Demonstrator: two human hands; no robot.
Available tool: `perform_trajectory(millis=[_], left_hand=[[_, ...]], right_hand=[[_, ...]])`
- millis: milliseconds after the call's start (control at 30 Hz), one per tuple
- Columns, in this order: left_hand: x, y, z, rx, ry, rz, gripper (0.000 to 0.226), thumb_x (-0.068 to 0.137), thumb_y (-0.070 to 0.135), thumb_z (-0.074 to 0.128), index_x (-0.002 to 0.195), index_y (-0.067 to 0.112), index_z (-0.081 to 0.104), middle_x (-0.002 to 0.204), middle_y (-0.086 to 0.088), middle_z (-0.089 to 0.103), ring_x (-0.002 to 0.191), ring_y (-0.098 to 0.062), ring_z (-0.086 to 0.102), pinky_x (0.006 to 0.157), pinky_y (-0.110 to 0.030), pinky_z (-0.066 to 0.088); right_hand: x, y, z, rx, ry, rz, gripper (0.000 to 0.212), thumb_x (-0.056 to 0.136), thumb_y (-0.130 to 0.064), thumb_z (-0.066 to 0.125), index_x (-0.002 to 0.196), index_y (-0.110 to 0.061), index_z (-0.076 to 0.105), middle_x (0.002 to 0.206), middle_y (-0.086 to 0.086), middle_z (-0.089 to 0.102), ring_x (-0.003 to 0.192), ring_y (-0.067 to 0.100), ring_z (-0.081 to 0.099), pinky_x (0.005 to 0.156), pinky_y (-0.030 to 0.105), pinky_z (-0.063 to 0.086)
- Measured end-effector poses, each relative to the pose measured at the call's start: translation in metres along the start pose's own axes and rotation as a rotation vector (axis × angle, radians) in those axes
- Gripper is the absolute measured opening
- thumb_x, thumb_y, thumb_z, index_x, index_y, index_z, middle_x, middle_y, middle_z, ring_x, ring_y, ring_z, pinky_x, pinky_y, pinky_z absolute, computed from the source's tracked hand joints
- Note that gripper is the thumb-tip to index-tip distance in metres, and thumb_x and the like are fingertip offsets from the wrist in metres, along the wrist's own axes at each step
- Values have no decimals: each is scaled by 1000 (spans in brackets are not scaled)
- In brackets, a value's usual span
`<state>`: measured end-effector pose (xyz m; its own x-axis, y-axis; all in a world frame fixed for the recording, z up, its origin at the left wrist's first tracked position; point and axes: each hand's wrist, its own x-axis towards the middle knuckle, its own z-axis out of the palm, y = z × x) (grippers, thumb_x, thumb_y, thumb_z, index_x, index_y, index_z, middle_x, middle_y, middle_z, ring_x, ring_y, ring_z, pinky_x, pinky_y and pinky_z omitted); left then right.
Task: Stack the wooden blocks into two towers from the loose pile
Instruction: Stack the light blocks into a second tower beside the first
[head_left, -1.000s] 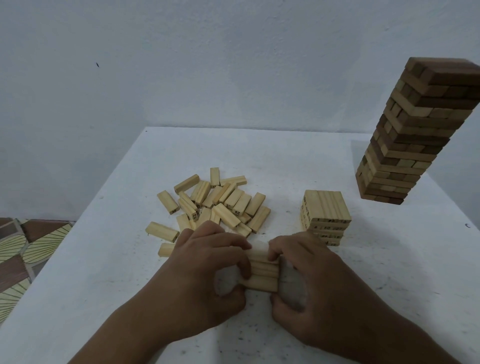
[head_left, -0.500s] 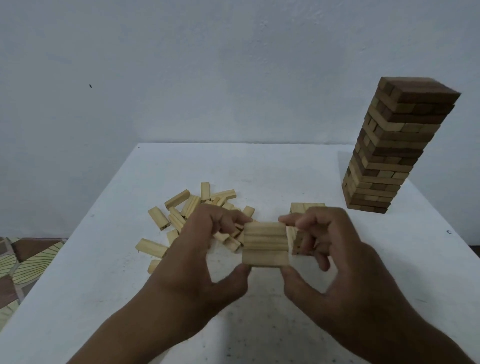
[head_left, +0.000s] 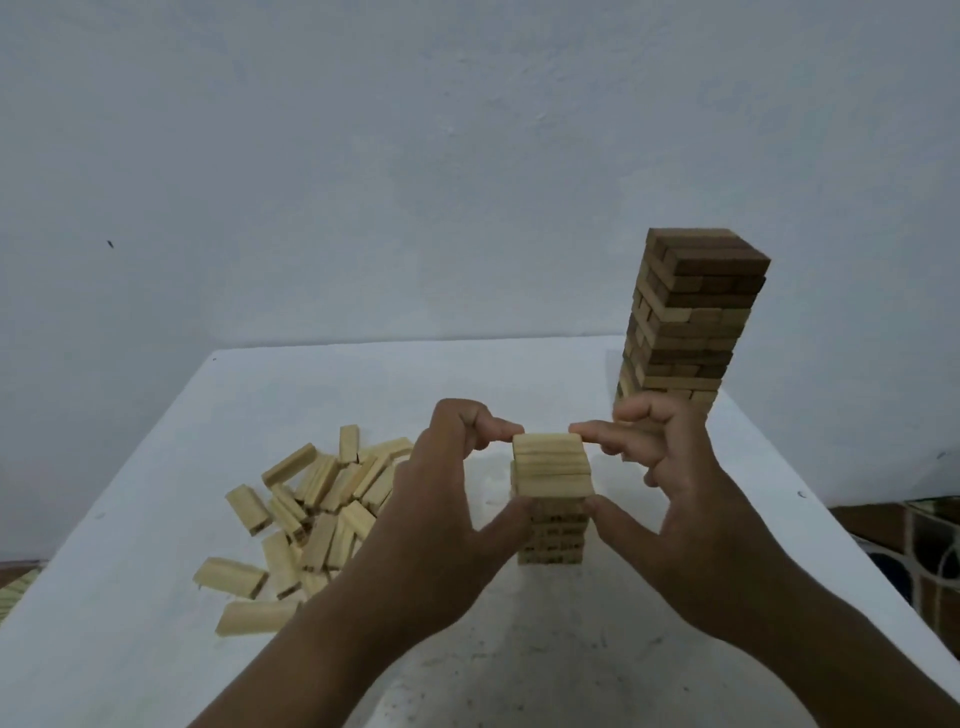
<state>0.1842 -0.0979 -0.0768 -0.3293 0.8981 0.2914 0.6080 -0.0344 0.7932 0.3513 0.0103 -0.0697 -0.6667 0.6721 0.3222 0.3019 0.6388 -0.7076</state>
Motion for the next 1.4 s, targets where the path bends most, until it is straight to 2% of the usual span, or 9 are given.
perform_trajectory(millis=[167,300,433,667,833,933,1067,1233,1400], left_hand=[[0,-11,9,-19,-2,-20,41,77,52,65,101,52,32,121,24,56,125,-2,48,96,-21,38],[0,-13,13,-7,8,-41,50,66,73,56,106,50,33,123,26,55,127,3,44,95,-15,34],[0,-16,15,2,6,-52,46,77,54,67,108,50,34,124,27,53,126,2,44,99,-21,36],[-3,-16,14,18,-19,-70,63,77,52,70,125,49,30,130,31,45,127,5,38,95,-12,36],[-10,-18,14,62,-52,-141,74,80,60,52,143,53,15,132,41,21,135,3,20,112,-29,27],[-15,-19,20,224,-88,-126,71,86,63,23,150,47,-4,136,49,-4,135,14,-14,114,-30,3],[-19,-13,27,386,-100,-154,68,76,64,-13,141,51,-27,150,37,-27,136,9,-34,112,-27,-12],[-21,-10,38,482,-107,-185,54,71,58,-24,122,54,-41,144,36,-37,135,7,-37,119,-34,-5],[-20,-13,44,520,-98,-191,61,69,65,-32,127,49,-39,148,33,-33,138,4,-32,117,-32,-6]], right_hand=[[-2,15,6,48,-31,77,61,80,-30,74,118,-45,27,118,-44,47,114,-18,42,80,-10,29],[-3,20,8,30,-39,75,63,82,-28,73,117,-48,25,126,-35,49,117,-16,39,82,-10,27],[-3,22,11,28,-53,68,65,83,-28,72,117,-53,22,126,-34,49,122,-8,41,84,-5,28],[-4,23,10,31,-75,62,67,83,-31,72,123,-52,24,138,-32,43,131,-3,36,107,21,31],[-8,25,13,89,-93,117,65,79,-72,44,135,-61,14,147,-40,16,138,-10,17,114,32,21],[-11,27,20,-96,-132,87,68,75,-86,12,137,-63,-3,148,-42,-10,141,-10,-6,119,39,4],[-15,26,31,-266,-151,71,66,73,-80,-8,135,-60,-18,143,-39,-31,136,-8,-26,108,22,-16],[-16,25,35,-342,-140,73,62,78,-72,-11,136,-53,-19,142,-37,-33,132,-12,-30,99,12,-21],[-16,28,37,-386,-145,93,59,77,-70,-14,134,-53,-22,140,-37,-34,130,-13,-32,101,14,-20]])
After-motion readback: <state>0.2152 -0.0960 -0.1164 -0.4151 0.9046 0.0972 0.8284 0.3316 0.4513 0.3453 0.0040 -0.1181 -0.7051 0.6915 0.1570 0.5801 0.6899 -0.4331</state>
